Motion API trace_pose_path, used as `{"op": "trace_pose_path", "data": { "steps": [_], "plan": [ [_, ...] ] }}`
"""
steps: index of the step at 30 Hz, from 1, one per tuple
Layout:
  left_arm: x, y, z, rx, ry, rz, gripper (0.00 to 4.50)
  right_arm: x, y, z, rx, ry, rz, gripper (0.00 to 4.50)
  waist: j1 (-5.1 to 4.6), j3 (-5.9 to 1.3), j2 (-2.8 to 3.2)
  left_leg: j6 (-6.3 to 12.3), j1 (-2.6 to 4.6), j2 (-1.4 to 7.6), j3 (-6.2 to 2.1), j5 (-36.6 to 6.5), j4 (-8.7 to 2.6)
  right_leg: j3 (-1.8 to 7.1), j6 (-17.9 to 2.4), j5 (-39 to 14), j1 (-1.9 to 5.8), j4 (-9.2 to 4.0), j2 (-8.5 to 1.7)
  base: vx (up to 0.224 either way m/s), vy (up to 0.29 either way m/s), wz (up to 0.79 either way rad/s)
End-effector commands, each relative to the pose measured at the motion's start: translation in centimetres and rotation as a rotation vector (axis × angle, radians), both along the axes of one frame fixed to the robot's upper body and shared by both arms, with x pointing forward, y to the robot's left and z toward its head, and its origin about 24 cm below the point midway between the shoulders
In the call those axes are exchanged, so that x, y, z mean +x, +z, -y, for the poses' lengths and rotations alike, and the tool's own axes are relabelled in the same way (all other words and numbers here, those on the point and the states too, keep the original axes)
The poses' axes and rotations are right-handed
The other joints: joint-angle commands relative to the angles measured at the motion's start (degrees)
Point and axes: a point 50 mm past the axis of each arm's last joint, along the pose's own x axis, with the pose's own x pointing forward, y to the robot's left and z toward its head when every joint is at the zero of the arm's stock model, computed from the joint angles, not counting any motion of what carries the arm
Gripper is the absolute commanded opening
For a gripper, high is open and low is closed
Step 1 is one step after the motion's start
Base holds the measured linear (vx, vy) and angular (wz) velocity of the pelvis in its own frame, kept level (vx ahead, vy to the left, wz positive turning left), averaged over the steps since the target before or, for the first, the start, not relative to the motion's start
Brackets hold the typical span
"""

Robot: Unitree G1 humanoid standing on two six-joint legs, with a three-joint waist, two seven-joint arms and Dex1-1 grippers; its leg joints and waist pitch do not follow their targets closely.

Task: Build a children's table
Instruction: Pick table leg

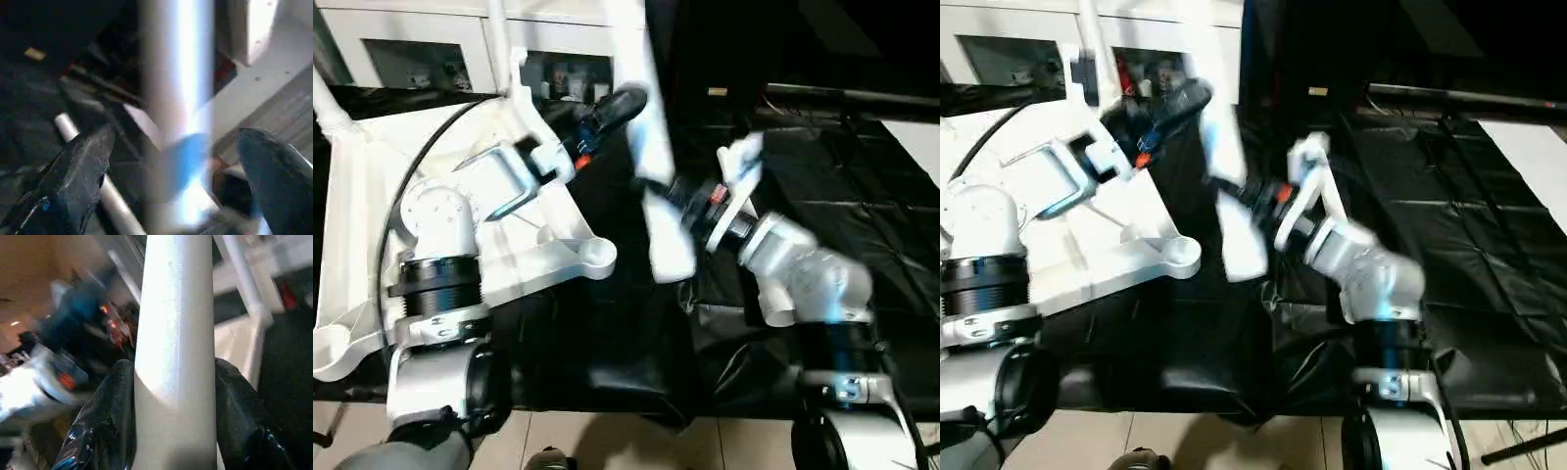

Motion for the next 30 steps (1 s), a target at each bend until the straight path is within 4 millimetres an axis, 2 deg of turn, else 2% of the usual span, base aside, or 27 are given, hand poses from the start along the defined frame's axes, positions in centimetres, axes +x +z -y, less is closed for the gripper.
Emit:
{"op": "trace_pose_path", "data": {
  "steps": [1, 6, 11, 14, 17, 21, 25, 30],
  "plan": [
    [0.1, -0.1, 0.1, 0.030, 0.008, -0.005, 4.50, -0.1, 1.1, 0.0, 0.023, 0.002, 0.048, 1.80, 0.02, -4.76, 1.17, -0.30, 1.29, 3.16, -1.29, -3.7, -3.60, 3.28, -11.7, 3.9, 3.31, -3.88, -5.86, 0.000, 0.000, 0.00],
    [0.1, 0.1, 0.0, 0.009, 0.014, -0.004, 4.50, -0.2, 0.9, -0.1, 0.021, 0.004, 0.044, 1.80, 0.01, -4.70, 1.12, -0.76, 1.29, 3.11, -1.22, -4.3, -3.62, 3.33, -12.2, 3.0, 3.32, -3.99, -5.92, 0.000, 0.000, 0.00],
    [-0.1, 1.1, 0.0, -0.119, -0.030, -0.017, 4.50, 0.0, 0.6, 0.0, 0.015, -0.023, 0.024, 1.80, 0.07, -4.73, 0.98, -0.69, 1.20, 2.90, -1.11, -3.7, -3.44, 3.33, -12.9, 3.7, 3.34, -3.87, -5.91, 0.000, 0.000, 0.00],
    [-0.2, 1.7, -0.3, -0.212, -0.057, -0.039, 4.50, 0.5, 1.0, 0.9, 0.041, -0.071, 0.022, 1.80, 0.13, -4.70, 1.16, -0.97, 1.31, 2.95, -1.15, -4.5, -3.43, 3.31, -13.1, 3.2, 3.23, -3.86, -5.84, 0.000, 0.000, 0.00],
    [-0.4, 1.9, -0.5, -0.272, -0.077, -0.054, 4.50, 0.7, 1.0, 1.8, 0.054, -0.114, 0.017, 1.80, 0.25, -4.70, 0.98, -0.89, 1.27, 2.94, -1.16, -4.4, -3.50, 3.29, -13.1, 3.2, 3.32, -3.94, -5.87, 0.000, 0.000, 0.00],
    [-0.5, 1.6, -0.8, -0.273, -0.078, -0.074, 4.50, 0.5, 1.0, 2.4, 0.059, -0.120, 0.017, 1.80, 0.33, -4.68, 0.89, -0.37, 1.23, 2.89, -1.12, -3.9, -3.46, 3.33, -12.2, 3.1, 3.40, -4.01, -5.81, 0.000, 0.000, 0.00],
    [-0.5, 1.5, -0.8, -0.283, -0.077, -0.087, 4.50, -0.2, 1.3, 2.1, 0.066, -0.064, 0.035, 1.80, 0.40, -4.67, 0.64, 0.13, 1.16, 2.87, -1.10, -3.3, -3.44, 3.31, -11.9, 3.2, 3.48, -4.00, -5.70, 0.000, 0.000, 0.00],
    [-0.6, 1.6, -0.9, -0.290, -0.078, -0.101, 4.50, -0.9, 1.3, 1.1, 0.060, 0.016, 0.042, 1.80, 0.45, -4.65, 0.66, 0.20, 1.16, 2.91, -1.13, -3.7, -3.45, 3.30, -11.6, 2.1, 3.43, -4.14, -5.81, 0.000, 0.000, 0.00]
  ]
}}
